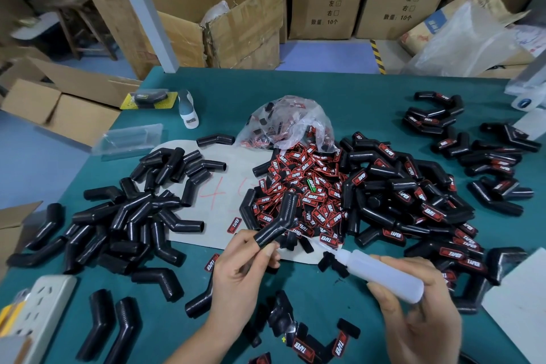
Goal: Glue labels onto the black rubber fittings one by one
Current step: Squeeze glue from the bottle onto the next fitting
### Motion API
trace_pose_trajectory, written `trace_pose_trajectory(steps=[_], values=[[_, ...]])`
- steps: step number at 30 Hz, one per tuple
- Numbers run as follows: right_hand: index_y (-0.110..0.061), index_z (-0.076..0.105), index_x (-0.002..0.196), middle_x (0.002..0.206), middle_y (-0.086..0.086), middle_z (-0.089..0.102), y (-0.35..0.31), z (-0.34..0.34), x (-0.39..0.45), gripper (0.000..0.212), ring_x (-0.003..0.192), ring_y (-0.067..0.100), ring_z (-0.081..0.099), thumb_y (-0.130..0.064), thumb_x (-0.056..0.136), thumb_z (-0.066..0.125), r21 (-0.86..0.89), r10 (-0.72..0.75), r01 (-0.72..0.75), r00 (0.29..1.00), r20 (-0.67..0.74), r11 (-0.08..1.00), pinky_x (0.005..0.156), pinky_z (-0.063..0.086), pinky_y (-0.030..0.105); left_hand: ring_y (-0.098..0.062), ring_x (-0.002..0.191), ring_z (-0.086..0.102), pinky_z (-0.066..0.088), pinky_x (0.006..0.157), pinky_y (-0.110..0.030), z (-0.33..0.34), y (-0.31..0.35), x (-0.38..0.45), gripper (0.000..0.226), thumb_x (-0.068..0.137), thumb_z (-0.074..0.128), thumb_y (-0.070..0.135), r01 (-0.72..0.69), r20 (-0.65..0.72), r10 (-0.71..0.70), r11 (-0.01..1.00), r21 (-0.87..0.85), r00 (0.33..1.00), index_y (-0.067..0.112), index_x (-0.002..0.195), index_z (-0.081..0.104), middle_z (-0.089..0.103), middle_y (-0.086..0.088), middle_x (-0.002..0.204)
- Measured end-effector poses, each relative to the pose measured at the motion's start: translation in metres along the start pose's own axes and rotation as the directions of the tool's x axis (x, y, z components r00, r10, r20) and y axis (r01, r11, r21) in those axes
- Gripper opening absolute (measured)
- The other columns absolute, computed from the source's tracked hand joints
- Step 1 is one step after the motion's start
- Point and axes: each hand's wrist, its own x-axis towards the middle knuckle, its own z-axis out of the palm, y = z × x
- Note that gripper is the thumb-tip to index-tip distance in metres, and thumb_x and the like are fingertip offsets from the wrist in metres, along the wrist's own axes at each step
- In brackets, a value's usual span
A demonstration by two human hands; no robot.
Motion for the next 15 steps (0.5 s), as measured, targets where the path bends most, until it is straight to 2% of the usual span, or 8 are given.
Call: trace_pose_trajectory(steps=[2, 3, 8, 11, 15], values=[[-0.018, 0.062, 0.109, 0.106, -0.014, 0.070, -0.0027, 0.0012, 0.0008, 0.030, 0.098, 0.008, 0.066, -0.045, 0.097, 0.067, -0.001, 0.010, -0.010, 1.000, 0.006, 1.000, 0.077, 0.053, 0.014, -0.017, 0.075, 0.068, 0.057, 0.074, -0.023, 0.0002, -0.0009, 0.0000, 0.018, 0.098, 0.066, 0.027, -0.002, 0.001, 0.002, 1.000, 0.006, 1.000, 0.033, 0.093, 0.082, 0.065, 0.006, 0.091], [-0.018, 0.062, 0.109, 0.107, -0.015, 0.070, -0.0031, 0.0016, 0.0008, 0.030, 0.099, 0.008, 0.066, -0.045, 0.097, 0.067, 0.000, 0.010, -0.010, 1.000, 0.011, 1.000, 0.078, 0.053, 0.014, -0.018, 0.075, 0.068, 0.057, 0.074, -0.024, 0.0004, -0.0015, 0.0002, 0.018, 0.098, 0.066, 0.027, -0.001, 0.001, 0.001, 1.000, 0.010, 1.000, 0.032, 0.093, 0.082, 0.065, 0.005, 0.091], [-0.018, 0.063, 0.107, 0.104, -0.014, 0.070, 0.0040, -0.0005, -0.0024, 0.023, 0.095, 0.010, 0.066, -0.017, 0.085, 0.070, -0.010, 0.009, -0.010, 1.000, -0.012, 1.000, 0.071, 0.056, 0.023, -0.018, 0.075, 0.068, 0.056, 0.073, -0.024, 0.0002, -0.0007, 0.0010, 0.017, 0.101, 0.068, 0.039, -0.004, -0.003, 0.004, 1.000, 0.020, 1.000, 0.033, 0.093, 0.081, 0.065, 0.007, 0.090], [-0.018, 0.063, 0.107, 0.103, -0.011, 0.071, 0.0050, -0.0001, -0.0041, 0.023, 0.096, 0.011, 0.066, -0.021, 0.085, 0.069, 0.004, 0.009, -0.009, 1.000, 0.001, 1.000, 0.073, 0.056, 0.023, -0.017, 0.074, 0.067, 0.056, 0.072, -0.023, 0.0005, 0.0019, 0.0009, 0.021, 0.101, 0.066, 0.046, -0.011, -0.006, 0.011, 1.000, 0.016, 1.000, 0.034, 0.092, 0.081, 0.065, 0.007, 0.090], [-0.018, 0.063, 0.108, 0.102, -0.009, 0.070, 0.0035, -0.0002, -0.0019, 0.023, 0.096, 0.009, 0.066, -0.022, 0.085, 0.066, 0.005, -0.011, 0.011, 1.000, 0.012, 1.000, 0.077, 0.054, 0.017, -0.017, 0.074, 0.067, 0.056, 0.072, -0.023, 0.0004, 0.0018, 0.0007, 0.017, 0.100, 0.068, 0.037, -0.008, -0.008, 0.008, 1.000, 0.005, 1.000, 0.031, 0.091, 0.081, 0.065, 0.005, 0.090]])
